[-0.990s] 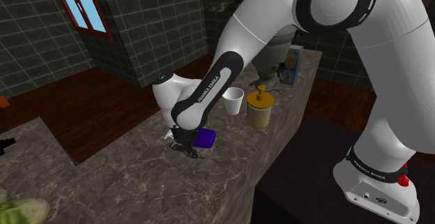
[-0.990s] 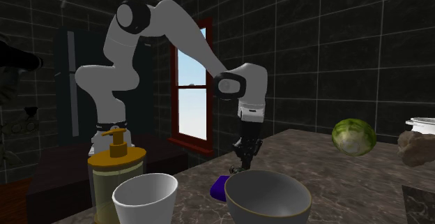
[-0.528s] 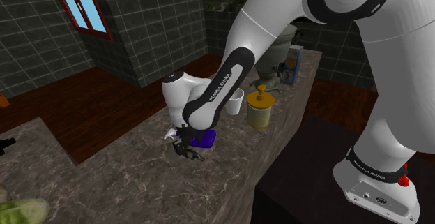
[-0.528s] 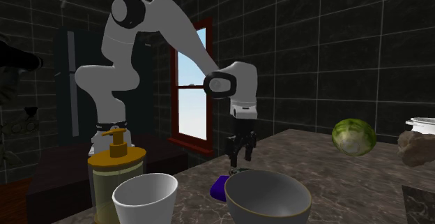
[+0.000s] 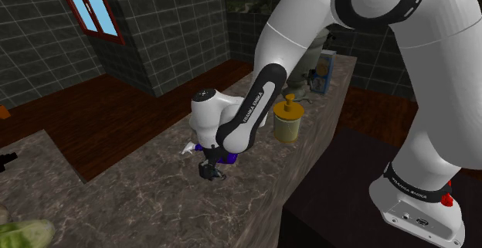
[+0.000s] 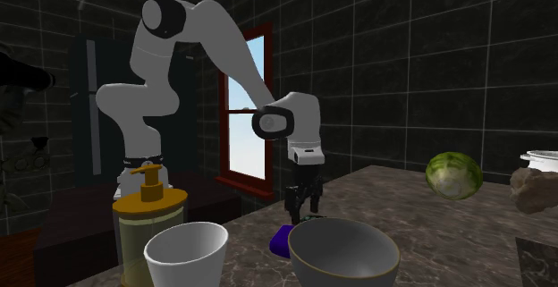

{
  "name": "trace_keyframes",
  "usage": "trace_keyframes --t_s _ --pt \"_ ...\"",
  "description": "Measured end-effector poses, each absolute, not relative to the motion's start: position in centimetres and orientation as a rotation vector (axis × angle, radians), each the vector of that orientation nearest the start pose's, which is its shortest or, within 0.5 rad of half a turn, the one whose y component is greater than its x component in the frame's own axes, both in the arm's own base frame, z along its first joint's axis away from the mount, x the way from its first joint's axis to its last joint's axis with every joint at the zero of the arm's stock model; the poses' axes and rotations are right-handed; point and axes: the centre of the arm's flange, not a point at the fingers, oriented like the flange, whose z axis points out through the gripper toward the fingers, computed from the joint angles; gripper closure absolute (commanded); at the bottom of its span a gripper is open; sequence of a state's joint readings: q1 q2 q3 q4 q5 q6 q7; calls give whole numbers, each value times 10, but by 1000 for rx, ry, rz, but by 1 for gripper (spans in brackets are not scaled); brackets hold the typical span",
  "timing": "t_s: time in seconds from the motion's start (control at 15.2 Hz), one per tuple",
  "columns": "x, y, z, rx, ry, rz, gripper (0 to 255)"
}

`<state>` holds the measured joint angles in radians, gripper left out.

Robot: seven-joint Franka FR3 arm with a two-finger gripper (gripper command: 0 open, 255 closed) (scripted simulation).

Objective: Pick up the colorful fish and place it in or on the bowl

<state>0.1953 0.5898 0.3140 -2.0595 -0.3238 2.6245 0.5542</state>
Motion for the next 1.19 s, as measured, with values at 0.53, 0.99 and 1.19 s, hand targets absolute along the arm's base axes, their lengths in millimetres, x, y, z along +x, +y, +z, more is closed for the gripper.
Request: trace_keyframes --t_s 0.53,0.99,1.19 --pt "510 296 153 -3105 -291 -27 255" --pt "509 294 152 -3107 -289 -22 255" --pt "510 294 152 -3107 -289 -22 255"
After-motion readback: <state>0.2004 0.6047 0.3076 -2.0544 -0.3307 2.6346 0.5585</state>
